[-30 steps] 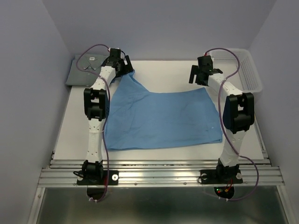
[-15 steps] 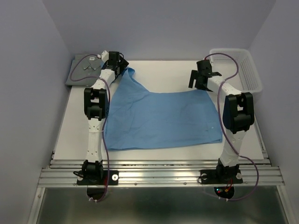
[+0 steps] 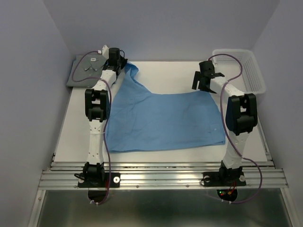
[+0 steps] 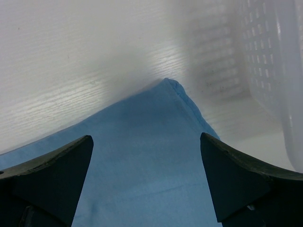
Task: Fold and stack the long sleeve shirts
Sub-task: Fold the shirt
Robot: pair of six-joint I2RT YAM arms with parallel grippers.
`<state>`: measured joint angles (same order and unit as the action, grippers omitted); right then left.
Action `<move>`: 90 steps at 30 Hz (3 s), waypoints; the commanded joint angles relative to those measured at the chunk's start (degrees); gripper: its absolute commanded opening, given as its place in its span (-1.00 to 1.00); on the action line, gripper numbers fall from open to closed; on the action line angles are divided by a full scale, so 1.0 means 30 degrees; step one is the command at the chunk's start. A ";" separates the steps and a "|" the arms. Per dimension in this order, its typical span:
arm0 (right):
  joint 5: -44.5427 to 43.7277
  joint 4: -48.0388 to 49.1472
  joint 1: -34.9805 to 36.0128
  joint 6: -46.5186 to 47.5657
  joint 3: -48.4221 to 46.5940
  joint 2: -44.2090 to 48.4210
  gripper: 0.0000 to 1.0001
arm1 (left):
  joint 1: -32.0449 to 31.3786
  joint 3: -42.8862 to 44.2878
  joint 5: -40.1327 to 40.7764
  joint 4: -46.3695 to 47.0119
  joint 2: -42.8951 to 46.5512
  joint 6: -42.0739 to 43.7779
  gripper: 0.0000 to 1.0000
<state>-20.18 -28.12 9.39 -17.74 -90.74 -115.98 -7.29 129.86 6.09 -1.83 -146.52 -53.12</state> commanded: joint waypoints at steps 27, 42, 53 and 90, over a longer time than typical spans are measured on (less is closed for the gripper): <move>-0.2617 0.0876 -0.0258 -0.1794 -0.4706 -0.4669 -0.40 | 0.0555 -0.5757 -1.5039 0.7258 0.8203 1.0501 -1.00; -0.1565 0.3920 -0.0258 0.0052 -0.2689 -0.1743 -0.99 | 0.1111 -0.0535 -1.3543 0.4063 0.6735 0.8713 -1.00; 0.1833 0.5681 -0.0258 0.0405 0.4167 0.3881 -0.99 | 0.0585 -1.6294 -1.1321 0.7347 1.8449 0.7631 -1.00; -0.1388 0.1433 -0.0258 -0.0738 1.2229 1.3054 -0.99 | -0.0031 -2.2493 -0.3727 -1.9986 3.9877 0.0948 -1.00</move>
<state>-20.08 -21.65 8.95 -19.73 -54.30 -79.40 -7.09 55.77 -6.81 -58.87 -24.93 -51.31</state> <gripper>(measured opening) 0.016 0.041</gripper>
